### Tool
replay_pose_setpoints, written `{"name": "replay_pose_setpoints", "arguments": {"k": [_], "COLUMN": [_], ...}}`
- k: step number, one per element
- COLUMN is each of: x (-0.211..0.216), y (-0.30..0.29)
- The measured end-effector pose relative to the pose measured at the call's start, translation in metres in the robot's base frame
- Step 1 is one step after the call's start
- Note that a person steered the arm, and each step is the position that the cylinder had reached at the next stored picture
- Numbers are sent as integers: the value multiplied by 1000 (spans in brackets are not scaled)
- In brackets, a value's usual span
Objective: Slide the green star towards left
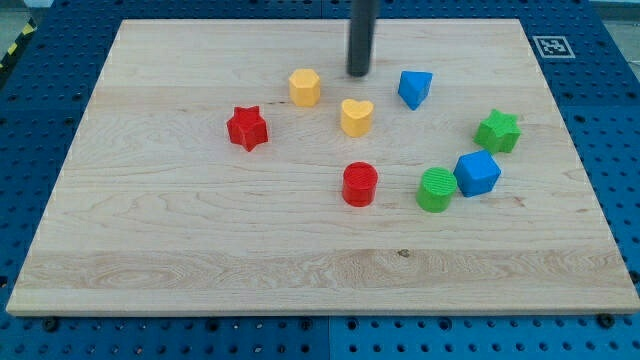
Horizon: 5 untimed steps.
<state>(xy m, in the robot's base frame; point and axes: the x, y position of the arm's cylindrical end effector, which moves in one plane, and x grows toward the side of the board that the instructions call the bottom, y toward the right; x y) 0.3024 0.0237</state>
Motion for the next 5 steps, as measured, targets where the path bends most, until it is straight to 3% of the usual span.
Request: {"name": "replay_pose_setpoints", "arguments": {"k": [1,3,4,5], "x": [12,11,-25,-52], "y": [-39,-64,-55,-9]}}
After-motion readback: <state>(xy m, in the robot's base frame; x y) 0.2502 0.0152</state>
